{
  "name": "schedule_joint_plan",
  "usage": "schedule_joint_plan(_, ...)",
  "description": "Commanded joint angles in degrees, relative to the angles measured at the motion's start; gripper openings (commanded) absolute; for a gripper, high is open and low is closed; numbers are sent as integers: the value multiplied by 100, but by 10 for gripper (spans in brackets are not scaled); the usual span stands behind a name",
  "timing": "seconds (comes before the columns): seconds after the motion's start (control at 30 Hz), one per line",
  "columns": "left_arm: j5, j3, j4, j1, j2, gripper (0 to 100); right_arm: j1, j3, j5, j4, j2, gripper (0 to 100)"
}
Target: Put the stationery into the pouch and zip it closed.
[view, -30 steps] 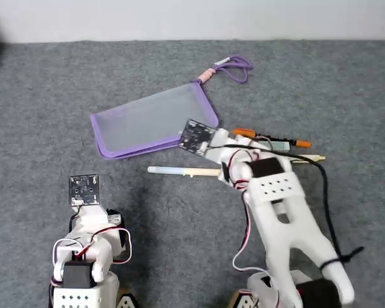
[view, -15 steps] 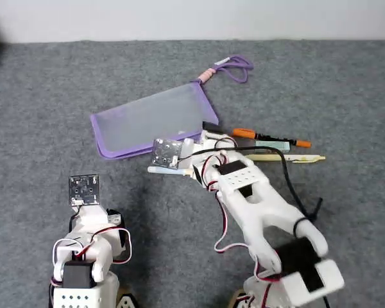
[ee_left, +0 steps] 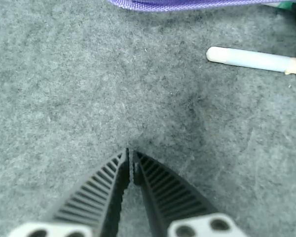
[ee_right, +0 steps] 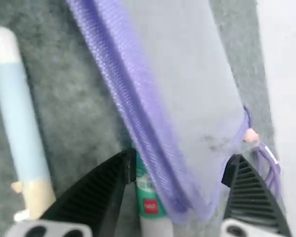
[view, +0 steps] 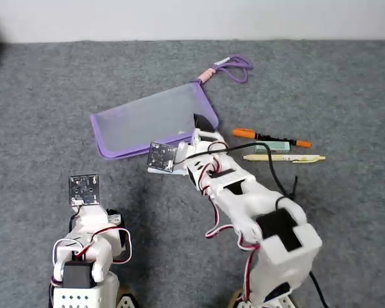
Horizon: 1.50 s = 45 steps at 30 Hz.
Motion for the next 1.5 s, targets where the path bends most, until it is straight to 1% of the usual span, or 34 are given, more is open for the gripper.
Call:
schedule_joint_plan(0.0, 70, -119, 18, -35, -88, 14, -101, -281, 53, -497, 198, 247)
schedule_joint_plan(0.13, 70, -119, 18, -35, -88, 14, -189, -281, 62, -1095, 505, 94)
schedule_joint_plan(0.23, 70, -119, 18, -35, -88, 14, -224, -281, 273, -1156, 532, 6)
schedule_joint_plan(0.37, 70, -119, 18, -35, -88, 14, -101, -273, 360, -1200, 514, 9)
schedule_joint_plan(0.5, 70, -119, 18, -35, -88, 14, 66, -193, 325, -1138, 110, 10)
schedule_joint_plan(0.67, 70, -119, 18, -35, -88, 14, 277, 9, -255, -936, -734, 10)
schedule_joint_plan(0.73, 70, -119, 18, -35, -88, 14, 295, 149, -545, -760, -1209, 10)
schedule_joint_plan(0.87, 70, -119, 18, -35, -88, 14, 347, 492, -1354, -418, -2290, 10)
schedule_joint_plan(0.93, 70, -119, 18, -35, -88, 14, 356, 642, -1547, -259, -2826, 10)
schedule_joint_plan(1.1, 70, -119, 18, -35, -88, 14, 541, 985, -1837, 66, -4136, 9)
schedule_joint_plan(1.3, 70, -119, 18, -35, -88, 14, 892, 1415, -1873, 435, -5824, 9)
schedule_joint_plan(1.37, 70, -119, 18, -35, -88, 14, 936, 1521, -1873, 664, -6448, 9)
schedule_joint_plan(1.47, 70, -119, 18, -35, -88, 14, 936, 1582, -1873, 1270, -7424, 9)
